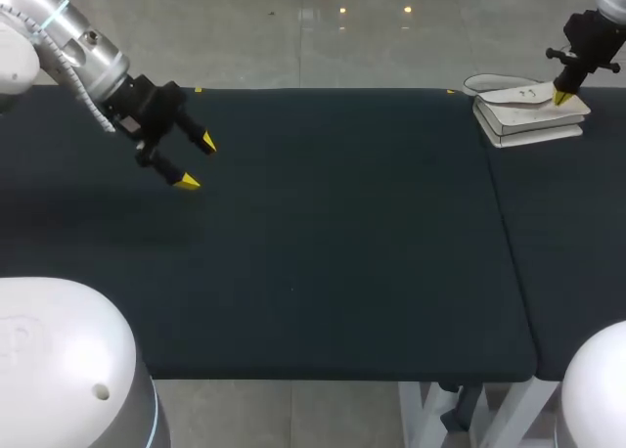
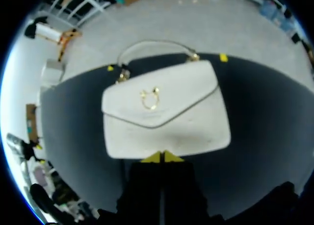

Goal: Pick up the bag, open it, inspect its contents, close it, and place it on the opposite side

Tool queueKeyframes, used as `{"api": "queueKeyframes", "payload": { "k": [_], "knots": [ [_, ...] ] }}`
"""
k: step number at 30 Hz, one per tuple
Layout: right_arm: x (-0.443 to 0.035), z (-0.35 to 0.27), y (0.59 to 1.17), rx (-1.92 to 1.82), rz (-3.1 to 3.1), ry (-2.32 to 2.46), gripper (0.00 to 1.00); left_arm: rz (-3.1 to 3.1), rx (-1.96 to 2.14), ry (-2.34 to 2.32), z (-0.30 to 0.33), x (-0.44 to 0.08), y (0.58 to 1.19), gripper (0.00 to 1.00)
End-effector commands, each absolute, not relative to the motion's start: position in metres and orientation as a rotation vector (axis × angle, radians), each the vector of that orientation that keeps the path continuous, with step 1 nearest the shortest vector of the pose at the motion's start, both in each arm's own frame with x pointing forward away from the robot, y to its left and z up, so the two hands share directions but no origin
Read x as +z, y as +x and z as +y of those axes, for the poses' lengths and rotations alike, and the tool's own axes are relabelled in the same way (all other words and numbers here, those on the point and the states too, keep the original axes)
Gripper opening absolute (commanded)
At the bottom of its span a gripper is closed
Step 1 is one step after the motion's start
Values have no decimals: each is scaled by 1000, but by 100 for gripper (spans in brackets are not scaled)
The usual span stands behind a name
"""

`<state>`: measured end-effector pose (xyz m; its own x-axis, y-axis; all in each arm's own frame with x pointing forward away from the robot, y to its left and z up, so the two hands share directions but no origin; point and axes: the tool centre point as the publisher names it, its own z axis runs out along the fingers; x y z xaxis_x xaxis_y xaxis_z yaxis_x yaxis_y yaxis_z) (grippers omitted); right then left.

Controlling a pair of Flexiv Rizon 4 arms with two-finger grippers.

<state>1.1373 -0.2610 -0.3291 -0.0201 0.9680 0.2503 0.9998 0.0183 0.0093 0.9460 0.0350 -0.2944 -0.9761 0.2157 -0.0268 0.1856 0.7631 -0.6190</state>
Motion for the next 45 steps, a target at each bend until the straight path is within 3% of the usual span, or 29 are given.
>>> {"api": "queueKeyframes", "payload": {
  "k": [1, 4, 5, 6, 7, 21, 45],
  "knots": [
    [-317, -254, 1118, -349, -2146, -2122, 0, -2906, 1017, -333, 35, -296, 947, 100],
    [-311, -255, 1112, -357, -2144, -2122, 4, -2906, 1017, -333, 35, -296, 947, 100],
    [-309, -256, 1110, -362, -2143, -2123, 32, -2906, 1017, -333, 35, -296, 947, 100],
    [-308, -258, 1108, -362, -2143, -2124, 85, -2906, 1017, -333, 35, -296, 947, 100],
    [-308, -261, 1108, -355, -2141, -2129, 100, -2906, 1017, -333, 35, -296, 947, 100],
    [-304, -303, 1105, -324, -2094, -2201, 100, -2906, 1017, -333, 35, -296, 947, 100],
    [-335, -342, 1165, -261, -2067, -2103, 100, -2906, 1017, -333, 35, -296, 947, 100]
  ]
}}
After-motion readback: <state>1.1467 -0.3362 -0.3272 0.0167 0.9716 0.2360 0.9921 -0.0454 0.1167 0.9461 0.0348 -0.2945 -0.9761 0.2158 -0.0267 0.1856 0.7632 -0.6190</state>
